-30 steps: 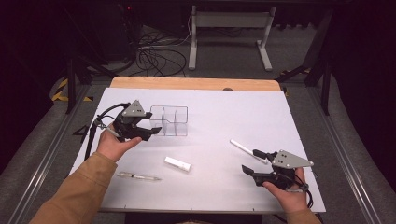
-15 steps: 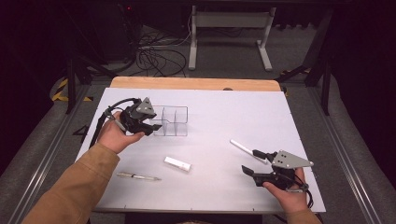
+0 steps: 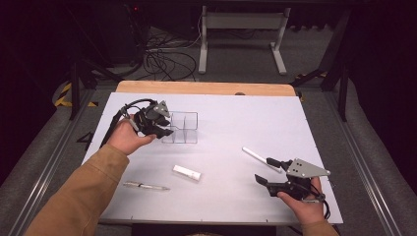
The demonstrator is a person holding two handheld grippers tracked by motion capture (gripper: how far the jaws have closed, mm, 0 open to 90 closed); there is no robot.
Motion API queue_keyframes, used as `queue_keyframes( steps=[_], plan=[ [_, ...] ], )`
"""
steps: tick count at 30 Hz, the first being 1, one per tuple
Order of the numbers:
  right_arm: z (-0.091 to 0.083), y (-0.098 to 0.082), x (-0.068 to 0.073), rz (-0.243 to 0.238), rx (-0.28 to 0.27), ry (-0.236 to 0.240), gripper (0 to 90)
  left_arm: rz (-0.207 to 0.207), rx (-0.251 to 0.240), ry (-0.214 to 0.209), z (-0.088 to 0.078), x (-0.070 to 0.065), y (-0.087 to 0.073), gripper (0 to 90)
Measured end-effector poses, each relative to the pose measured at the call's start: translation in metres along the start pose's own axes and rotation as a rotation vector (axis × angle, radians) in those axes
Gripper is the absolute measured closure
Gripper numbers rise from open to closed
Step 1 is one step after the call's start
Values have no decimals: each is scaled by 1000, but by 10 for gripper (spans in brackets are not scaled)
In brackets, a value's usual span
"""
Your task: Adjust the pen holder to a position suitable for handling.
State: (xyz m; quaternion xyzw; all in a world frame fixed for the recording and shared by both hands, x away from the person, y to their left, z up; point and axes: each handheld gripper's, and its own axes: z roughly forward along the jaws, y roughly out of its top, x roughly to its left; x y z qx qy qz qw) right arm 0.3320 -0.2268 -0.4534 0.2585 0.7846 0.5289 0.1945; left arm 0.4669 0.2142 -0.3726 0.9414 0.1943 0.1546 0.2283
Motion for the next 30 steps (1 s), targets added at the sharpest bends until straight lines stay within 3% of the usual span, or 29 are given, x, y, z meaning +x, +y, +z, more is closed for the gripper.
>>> queue_keyframes(
  steps=[8, 16, 22, 28, 30],
  plan=[
    [1, -1, 0, 2, 6, 4, 281, 28, 36, 17, 1, 2, 5, 675],
    [0, -1, 0, -1, 0, 3, 280, 31, 81, -1, 3, 7, 6, 727],
    [0, -1, -1, 0, 0, 6, 280, 42, 85, -4, 4, 7, 7, 736],
    [1, -1, 0, 3, 2, 7, 280, 100, 87, 14, 5, 5, 7, 743],
    [1, -1, 0, 2, 2, 7, 280, 97, 90, 5, 4, 5, 7, 747]
  ],
)
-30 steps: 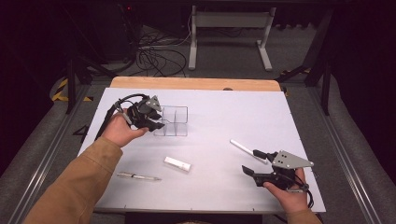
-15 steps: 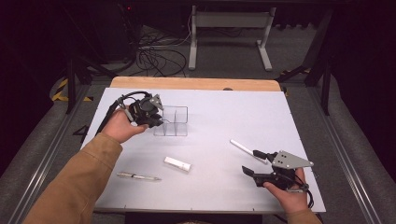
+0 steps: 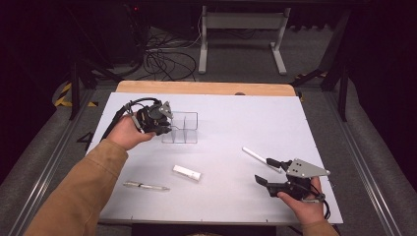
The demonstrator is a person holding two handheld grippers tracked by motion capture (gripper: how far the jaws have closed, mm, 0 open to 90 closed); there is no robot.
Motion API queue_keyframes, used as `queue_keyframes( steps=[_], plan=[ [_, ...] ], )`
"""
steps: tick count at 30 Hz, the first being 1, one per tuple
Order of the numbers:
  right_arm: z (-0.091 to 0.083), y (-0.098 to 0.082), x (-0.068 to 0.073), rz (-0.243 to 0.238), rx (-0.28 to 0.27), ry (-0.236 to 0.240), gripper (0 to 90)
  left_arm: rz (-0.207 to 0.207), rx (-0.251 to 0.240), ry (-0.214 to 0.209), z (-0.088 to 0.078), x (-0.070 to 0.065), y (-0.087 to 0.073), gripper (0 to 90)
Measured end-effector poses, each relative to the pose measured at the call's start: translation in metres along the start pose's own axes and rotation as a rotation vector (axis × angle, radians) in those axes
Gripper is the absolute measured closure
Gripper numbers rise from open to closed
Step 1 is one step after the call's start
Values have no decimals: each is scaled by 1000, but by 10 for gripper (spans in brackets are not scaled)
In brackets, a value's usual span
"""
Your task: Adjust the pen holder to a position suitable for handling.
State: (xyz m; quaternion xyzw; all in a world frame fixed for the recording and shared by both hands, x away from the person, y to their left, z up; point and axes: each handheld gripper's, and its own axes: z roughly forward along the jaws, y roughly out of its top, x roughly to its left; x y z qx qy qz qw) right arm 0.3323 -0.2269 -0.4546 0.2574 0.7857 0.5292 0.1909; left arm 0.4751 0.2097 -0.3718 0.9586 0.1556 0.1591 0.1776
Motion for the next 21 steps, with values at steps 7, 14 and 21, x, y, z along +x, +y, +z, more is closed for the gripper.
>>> queue_keyframes(
  steps=[7, 14, 21],
  plan=[
    [0, 0, 0, 3, 1, 3, 279, 70, 21, -66, -5, -3, 1, 845],
    [0, 0, 0, 4, 0, 4, 279, 94, -7, -122, -11, -7, 6, 886],
    [0, 0, 0, 1, -3, 4, 279, 162, -78, -145, -22, -23, 22, 887]
  ],
)
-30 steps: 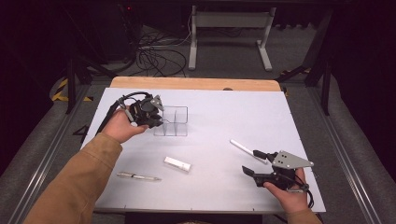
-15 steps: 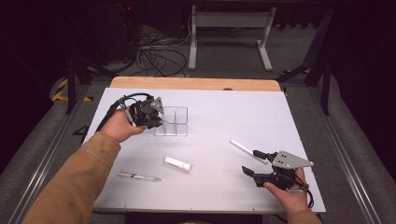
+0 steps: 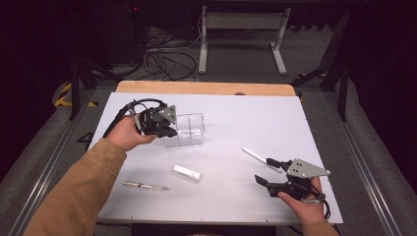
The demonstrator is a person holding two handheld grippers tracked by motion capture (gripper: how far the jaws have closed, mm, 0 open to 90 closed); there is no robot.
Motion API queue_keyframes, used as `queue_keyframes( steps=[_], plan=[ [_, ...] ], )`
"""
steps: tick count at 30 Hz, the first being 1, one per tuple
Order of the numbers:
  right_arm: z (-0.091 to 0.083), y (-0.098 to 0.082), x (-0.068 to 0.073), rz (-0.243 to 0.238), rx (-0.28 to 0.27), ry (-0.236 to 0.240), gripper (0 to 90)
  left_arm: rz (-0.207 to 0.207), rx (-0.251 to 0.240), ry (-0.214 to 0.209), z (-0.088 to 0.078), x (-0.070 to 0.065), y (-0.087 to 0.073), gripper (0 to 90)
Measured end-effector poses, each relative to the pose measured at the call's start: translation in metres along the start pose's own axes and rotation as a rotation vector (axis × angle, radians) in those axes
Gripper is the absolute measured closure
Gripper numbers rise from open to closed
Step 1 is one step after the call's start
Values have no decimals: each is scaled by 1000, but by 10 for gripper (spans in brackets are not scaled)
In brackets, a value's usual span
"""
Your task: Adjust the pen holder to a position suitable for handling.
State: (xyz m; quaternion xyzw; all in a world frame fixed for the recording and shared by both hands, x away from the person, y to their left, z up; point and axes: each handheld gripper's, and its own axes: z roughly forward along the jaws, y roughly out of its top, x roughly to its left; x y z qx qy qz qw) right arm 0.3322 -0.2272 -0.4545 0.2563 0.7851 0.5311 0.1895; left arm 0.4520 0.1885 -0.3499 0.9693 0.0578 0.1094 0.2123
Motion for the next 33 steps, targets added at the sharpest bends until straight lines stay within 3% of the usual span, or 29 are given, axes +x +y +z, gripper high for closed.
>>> queue_keyframes(
  steps=[6, 15, 22, 30, 33],
  plan=[
    [-1, 1, 1, -1, -7, 1, 279, 46, -43, -60, 9, -15, 20, 887],
    [-2, 1, 0, 1, -8, 3, 279, 65, -24, -145, 27, -21, 27, 887],
    [-2, 1, 0, 4, -9, 4, 279, 44, -50, -164, 31, -16, 21, 884],
    [-2, 2, 0, 2, -12, 4, 279, 61, -48, -161, 30, -15, 20, 878],
    [-2, 2, 0, 5, -11, 4, 279, 44, -66, -174, 28, -16, 20, 837]
  ],
)
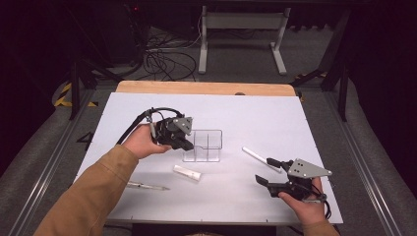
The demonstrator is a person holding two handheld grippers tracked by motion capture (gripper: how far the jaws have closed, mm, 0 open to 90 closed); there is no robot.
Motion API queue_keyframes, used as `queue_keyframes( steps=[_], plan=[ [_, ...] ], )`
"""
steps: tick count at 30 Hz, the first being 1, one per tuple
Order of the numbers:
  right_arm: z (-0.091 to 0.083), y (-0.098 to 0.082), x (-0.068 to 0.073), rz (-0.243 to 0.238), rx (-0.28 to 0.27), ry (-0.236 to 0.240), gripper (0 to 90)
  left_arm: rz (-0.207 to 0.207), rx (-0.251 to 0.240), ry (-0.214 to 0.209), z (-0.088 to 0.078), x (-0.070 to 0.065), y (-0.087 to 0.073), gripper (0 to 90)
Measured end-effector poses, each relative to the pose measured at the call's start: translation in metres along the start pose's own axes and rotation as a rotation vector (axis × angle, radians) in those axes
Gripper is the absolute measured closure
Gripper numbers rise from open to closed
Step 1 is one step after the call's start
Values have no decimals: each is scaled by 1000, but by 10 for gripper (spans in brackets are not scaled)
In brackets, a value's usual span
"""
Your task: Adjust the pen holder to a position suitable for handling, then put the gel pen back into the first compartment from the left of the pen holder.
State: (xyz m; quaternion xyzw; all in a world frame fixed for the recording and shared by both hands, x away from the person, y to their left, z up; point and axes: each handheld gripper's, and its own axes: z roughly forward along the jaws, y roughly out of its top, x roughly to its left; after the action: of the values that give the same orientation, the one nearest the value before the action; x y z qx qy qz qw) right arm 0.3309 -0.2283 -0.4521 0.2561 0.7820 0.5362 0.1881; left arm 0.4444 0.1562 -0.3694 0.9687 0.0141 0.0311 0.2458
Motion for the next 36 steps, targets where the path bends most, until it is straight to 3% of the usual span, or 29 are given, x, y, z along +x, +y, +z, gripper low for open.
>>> queue_keyframes(
  steps=[2, 5, 12, 24, 36],
  plan=[
    [0, 0, 0, -1, 1, 1, 277, -6, -36, -5, -5, -1, 0, 729],
    [1, 0, 0, -1, 2, 2, 277, -14, -84, 11, -18, -6, -2, 647],
    [0, 0, 0, -3, 1, 0, 277, -41, -165, 99, -46, -23, -13, 472],
    [1, 1, 2, -3, 0, -6, 267, -115, -183, 232, -58, -49, -38, 270],
    [1, 0, 3, -4, 2, -5, 267, -119, -170, 253, -58, -58, -44, 254]
  ],
)
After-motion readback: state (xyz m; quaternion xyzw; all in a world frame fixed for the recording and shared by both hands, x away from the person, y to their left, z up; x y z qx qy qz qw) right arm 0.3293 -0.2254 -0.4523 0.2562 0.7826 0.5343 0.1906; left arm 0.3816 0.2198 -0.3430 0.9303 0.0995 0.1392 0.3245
